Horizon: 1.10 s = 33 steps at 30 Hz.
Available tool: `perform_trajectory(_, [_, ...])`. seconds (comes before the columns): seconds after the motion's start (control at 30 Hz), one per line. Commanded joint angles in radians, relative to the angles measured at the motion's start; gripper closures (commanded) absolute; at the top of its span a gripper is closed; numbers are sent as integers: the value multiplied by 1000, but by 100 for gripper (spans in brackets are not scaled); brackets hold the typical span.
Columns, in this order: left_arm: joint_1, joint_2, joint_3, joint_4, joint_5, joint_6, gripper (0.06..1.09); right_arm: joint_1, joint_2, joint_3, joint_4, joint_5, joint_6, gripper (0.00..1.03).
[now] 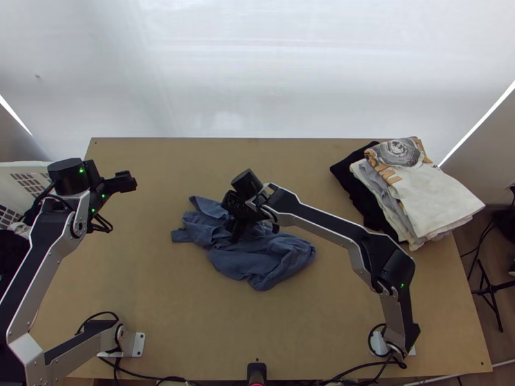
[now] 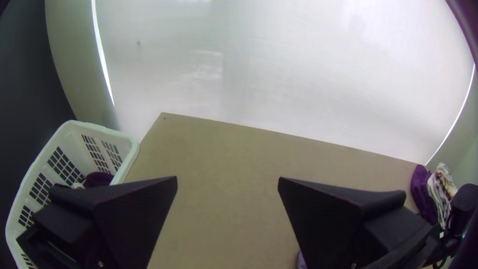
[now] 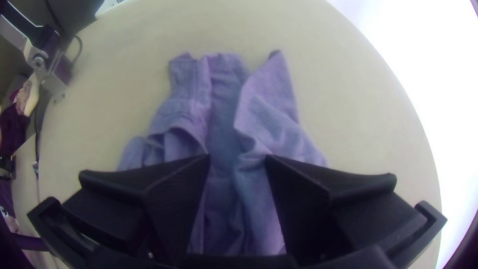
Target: Fold the t-shirt
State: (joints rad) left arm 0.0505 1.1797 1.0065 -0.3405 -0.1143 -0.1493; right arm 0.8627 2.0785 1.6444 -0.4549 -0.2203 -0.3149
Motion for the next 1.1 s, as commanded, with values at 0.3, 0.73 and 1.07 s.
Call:
perform_trajectory(0.3, [-1,9,17,-3,-1,-3,10,-31,20,6,56,-1,13,88])
perform_trajectory(0.73, [-41,18,6,0,1,-24,10,-151,-408,-83,82,-42,347,100])
perform_trajectory(1.07, [-215,8,-48,-8,-13,-16,10,-205,-736,-144,93,-7,418,100])
